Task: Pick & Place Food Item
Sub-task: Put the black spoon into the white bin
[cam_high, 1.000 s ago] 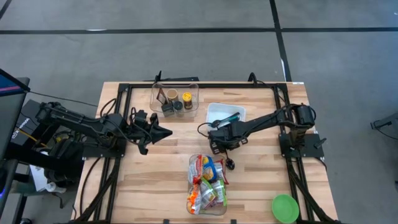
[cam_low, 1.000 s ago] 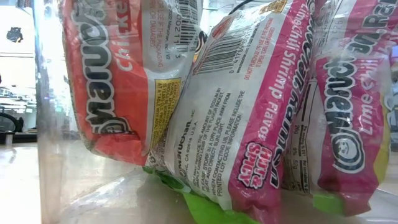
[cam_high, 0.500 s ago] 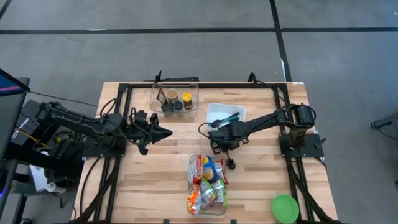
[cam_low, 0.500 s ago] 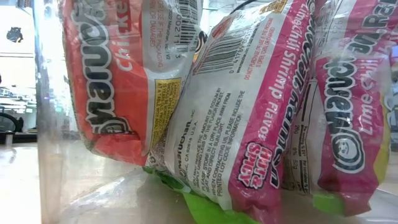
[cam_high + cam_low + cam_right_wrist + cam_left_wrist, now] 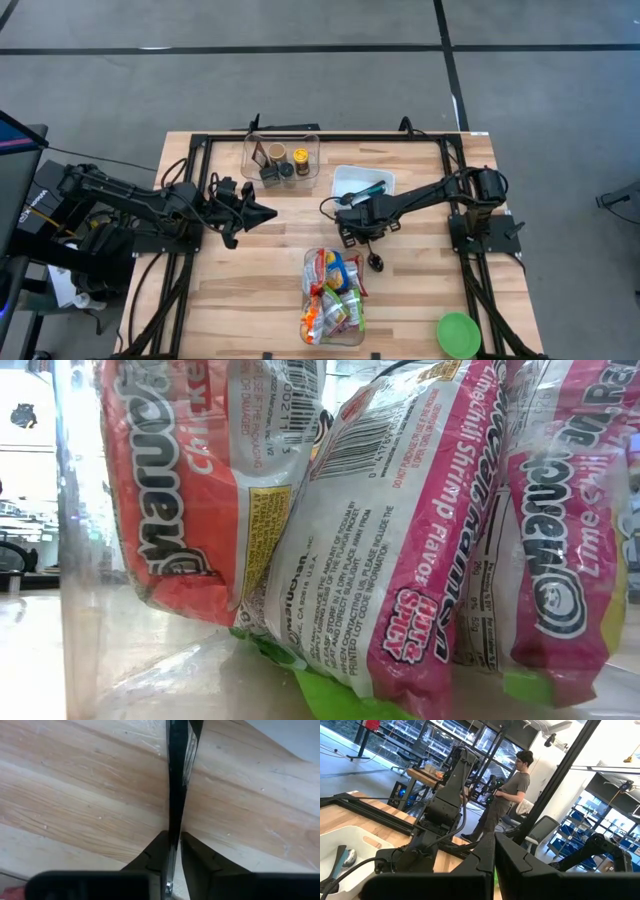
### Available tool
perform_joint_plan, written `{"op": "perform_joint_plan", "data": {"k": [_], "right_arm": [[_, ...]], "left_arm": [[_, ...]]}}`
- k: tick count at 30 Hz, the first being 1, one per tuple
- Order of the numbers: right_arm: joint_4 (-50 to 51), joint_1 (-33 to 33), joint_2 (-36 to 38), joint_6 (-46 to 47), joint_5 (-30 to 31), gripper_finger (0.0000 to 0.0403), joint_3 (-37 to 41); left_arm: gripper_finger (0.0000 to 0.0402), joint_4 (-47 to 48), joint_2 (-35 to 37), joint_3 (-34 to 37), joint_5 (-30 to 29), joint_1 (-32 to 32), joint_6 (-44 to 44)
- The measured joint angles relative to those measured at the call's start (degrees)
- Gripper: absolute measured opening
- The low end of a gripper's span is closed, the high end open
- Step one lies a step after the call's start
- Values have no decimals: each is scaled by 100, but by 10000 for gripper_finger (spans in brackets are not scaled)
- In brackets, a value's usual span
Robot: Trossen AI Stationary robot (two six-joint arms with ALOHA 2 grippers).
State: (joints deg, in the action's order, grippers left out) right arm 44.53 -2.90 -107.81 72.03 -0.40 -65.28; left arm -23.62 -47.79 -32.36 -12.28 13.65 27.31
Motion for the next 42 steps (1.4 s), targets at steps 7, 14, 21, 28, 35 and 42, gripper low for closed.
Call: {"op": "perform_joint_plan", "data": {"k": [7, 14, 21, 28, 35, 42], "right_arm": [[48, 0, -2, -25, -52, 15, -4], [62, 2, -2, -48, -67, 16, -4], [175, -15, 170, -160, -157, 13, 14], [373, -65, 571, -263, -112, 14, 9], [707, -90, 1154, -449, -64, 14, 7], [733, -92, 1894, -1466, -64, 14, 2]], "left_arm": [[0, 0, 1, 0, -4, -1, 1], [0, 0, 0, 0, -26, -2, 0], [0, 0, 0, 0, -21, 0, 1], [0, 1, 0, 0, -19, -1, 1], [0, 0, 0, 0, -13, 0, 1], [0, 0, 0, 0, 5, 0, 0]]}}
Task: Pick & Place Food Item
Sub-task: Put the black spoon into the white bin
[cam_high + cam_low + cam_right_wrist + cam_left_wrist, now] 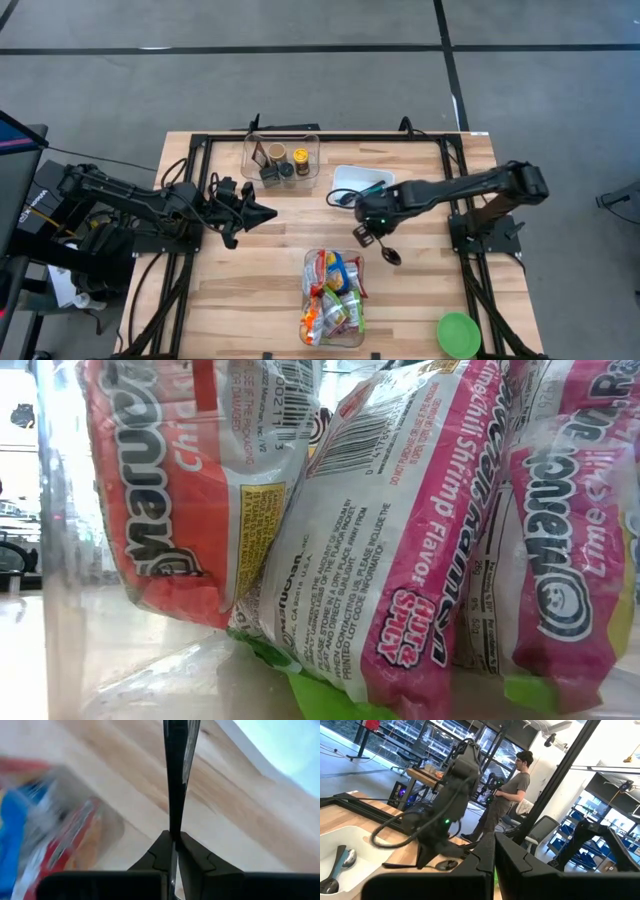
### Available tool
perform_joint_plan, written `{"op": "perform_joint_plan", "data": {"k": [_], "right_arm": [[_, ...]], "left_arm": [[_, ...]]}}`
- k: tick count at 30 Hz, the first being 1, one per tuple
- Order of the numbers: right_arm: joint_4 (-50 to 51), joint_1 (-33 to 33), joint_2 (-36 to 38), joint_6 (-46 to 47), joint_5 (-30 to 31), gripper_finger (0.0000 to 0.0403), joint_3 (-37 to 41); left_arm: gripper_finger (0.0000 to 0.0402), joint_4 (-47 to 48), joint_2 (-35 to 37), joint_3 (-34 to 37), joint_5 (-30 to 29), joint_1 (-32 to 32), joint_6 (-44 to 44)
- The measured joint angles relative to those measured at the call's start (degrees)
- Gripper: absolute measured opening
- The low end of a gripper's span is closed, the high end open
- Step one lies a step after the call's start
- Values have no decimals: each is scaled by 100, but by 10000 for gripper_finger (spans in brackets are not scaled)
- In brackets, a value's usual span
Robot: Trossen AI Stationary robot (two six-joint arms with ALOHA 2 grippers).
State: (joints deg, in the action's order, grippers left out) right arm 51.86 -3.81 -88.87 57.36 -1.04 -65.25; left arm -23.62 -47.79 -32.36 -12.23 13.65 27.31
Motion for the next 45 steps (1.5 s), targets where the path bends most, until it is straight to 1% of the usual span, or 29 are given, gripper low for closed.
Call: {"op": "perform_joint_plan", "data": {"k": [6, 12, 17, 20, 22, 25, 31, 35, 39, 43, 45], "right_arm": [[7, 6, 540, -1672, -68, 15, 0], [-43, 95, 944, -3388, -8, 15, -2], [-219, 341, 1098, -5009, 419, 16, -2], [-439, 538, 1103, -6183, 506, 16, -2], [-570, 674, 1100, -6704, 654, 16, -2], [-776, 924, 1077, -7240, 875, 16, -2], [-1093, 1569, 1079, -8086, 883, 17, -2], [-1266, 1950, 1079, -8881, 823, 17, -2], [-1388, 2269, 1079, -9727, 393, 17, -2], [-1306, 2504, 859, -10118, 0, 17, -7], [-1226, 2589, 681, -10276, -85, 17, -4]], "left_arm": [[0, 1, 0, 0, -2, -1, 1], [0, 0, 0, 0, -4, 0, 0], [0, 2, 0, 0, -7, 0, 2], [0, 2, 0, 0, -9, -2, 1], [0, 0, 2, 0, -15, -2, 0], [0, 1, 2, 0, -31, 0, 0], [0, 2, 2, 0, -28, 0, 0], [0, 2, 1, 0, -26, -1, 2], [0, 2, 2, 0, -24, -2, 0], [0, 2, 2, 0, -22, 0, 0], [0, 1, 1, 0, -21, -1, 0]]}}
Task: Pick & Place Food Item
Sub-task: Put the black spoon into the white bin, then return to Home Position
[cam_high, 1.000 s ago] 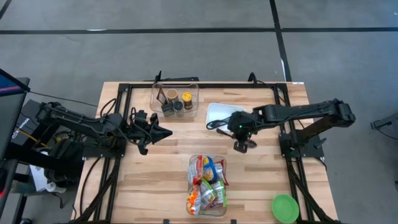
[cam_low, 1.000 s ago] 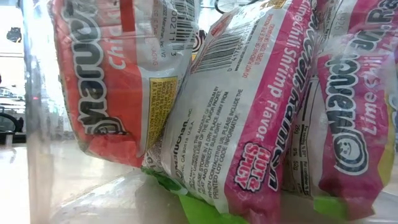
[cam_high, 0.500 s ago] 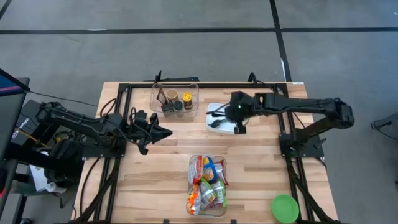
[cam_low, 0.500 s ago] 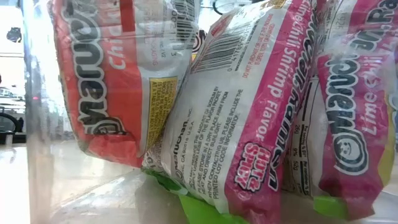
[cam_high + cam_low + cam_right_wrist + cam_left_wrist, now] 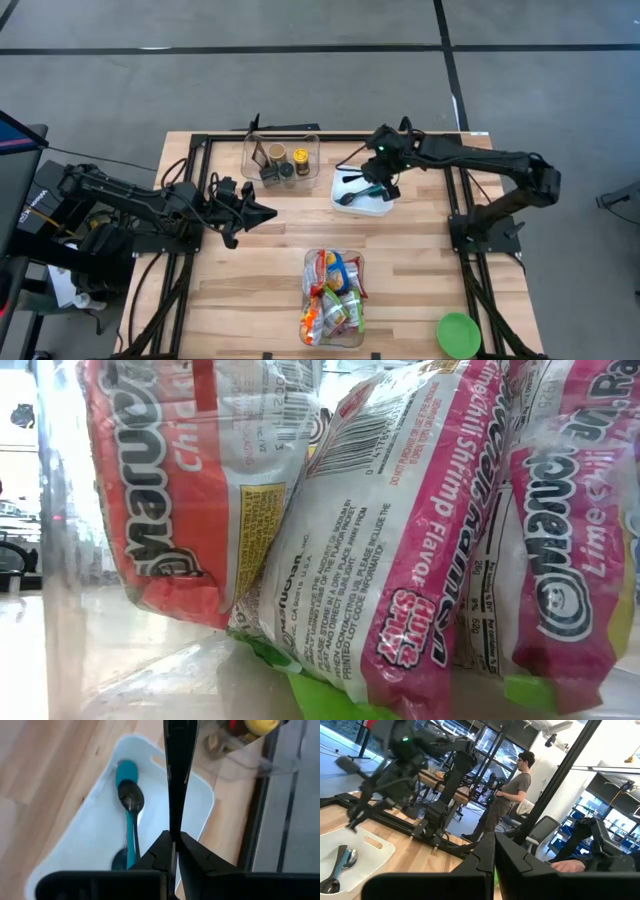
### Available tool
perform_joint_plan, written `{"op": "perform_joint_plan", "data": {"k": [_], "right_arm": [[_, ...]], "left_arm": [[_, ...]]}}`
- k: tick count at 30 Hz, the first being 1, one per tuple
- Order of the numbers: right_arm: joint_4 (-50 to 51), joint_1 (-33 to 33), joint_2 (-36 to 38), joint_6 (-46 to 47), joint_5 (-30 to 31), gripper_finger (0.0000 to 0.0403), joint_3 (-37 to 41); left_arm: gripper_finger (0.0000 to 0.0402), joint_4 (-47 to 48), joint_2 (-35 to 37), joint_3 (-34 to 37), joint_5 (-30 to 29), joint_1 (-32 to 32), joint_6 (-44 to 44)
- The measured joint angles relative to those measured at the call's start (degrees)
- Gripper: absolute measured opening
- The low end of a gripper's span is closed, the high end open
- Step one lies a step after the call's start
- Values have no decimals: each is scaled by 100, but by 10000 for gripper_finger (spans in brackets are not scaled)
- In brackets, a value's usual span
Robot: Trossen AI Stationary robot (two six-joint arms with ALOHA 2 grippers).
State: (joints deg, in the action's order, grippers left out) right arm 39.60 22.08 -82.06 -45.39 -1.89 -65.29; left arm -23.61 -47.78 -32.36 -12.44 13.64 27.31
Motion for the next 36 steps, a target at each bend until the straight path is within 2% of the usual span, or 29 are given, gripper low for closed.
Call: {"op": "perform_joint_plan", "data": {"k": [14, 23, 36], "right_arm": [[-22, -119, -1233, -154, -22, 16, 0], [-145, -220, -1785, 624, 18, 17, -115], [-109, -119, -1967, 1115, 42, 44, -324]], "left_arm": [[0, 0, 1, 0, 19, 0, 0], [0, -1, 1, 0, 16, 1, 0], [0, 0, 0, 0, -8, 0, 1]]}}
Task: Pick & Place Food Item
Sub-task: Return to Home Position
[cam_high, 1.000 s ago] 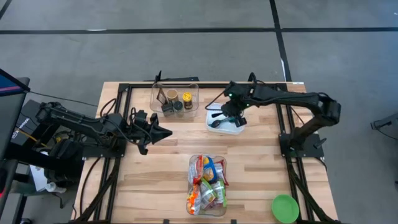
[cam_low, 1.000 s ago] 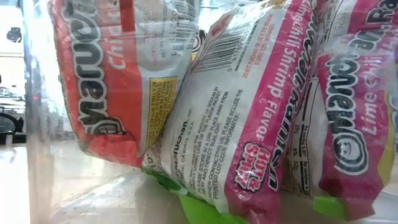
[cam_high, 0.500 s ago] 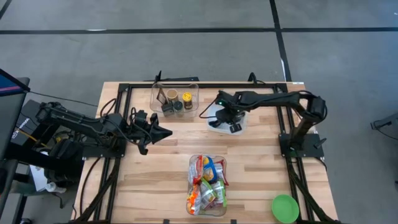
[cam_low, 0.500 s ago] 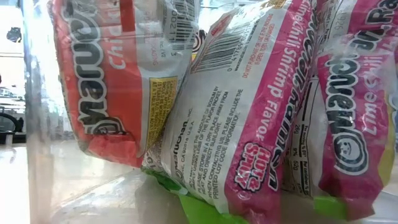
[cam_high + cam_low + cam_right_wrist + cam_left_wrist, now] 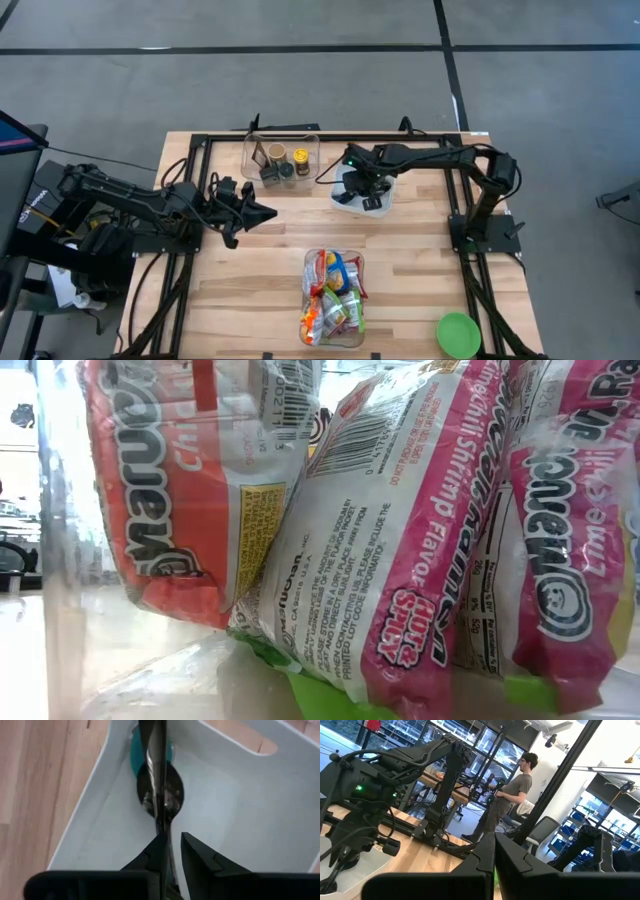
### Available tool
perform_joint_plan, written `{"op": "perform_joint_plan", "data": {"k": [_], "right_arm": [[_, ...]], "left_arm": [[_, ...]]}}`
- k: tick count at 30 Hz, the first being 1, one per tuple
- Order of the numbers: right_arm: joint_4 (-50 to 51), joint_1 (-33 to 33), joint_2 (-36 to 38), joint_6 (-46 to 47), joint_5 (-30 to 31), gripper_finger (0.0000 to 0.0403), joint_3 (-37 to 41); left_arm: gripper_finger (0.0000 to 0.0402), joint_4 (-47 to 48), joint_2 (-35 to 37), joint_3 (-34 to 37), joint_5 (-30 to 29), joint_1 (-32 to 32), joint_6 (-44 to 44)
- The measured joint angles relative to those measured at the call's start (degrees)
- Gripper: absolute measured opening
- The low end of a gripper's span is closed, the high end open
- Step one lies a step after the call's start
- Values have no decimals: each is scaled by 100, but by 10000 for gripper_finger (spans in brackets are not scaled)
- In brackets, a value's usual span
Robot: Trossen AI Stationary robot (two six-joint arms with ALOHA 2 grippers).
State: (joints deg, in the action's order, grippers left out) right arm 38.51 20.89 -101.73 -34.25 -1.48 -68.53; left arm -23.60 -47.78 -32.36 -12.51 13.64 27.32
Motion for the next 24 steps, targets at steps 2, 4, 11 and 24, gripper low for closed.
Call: {"op": "perform_joint_plan", "data": {"k": [2, 4, 11, 24], "right_arm": [[29, 17, 0, -4, -2, 50, 0], [40, 19, 0, -4, 0, 58, 0], [238, 27, 192, -248, -1, 81, 0], [439, 15, 2333, 304, -67, 81, 0]], "left_arm": [[0, -1, 0, 0, 0, 0, -1], [0, -1, 1, 0, 2, 1, -1], [0, -1, 1, 0, 4, 0, -1], [0, -1, 1, -2, 26, 1, -1]]}}
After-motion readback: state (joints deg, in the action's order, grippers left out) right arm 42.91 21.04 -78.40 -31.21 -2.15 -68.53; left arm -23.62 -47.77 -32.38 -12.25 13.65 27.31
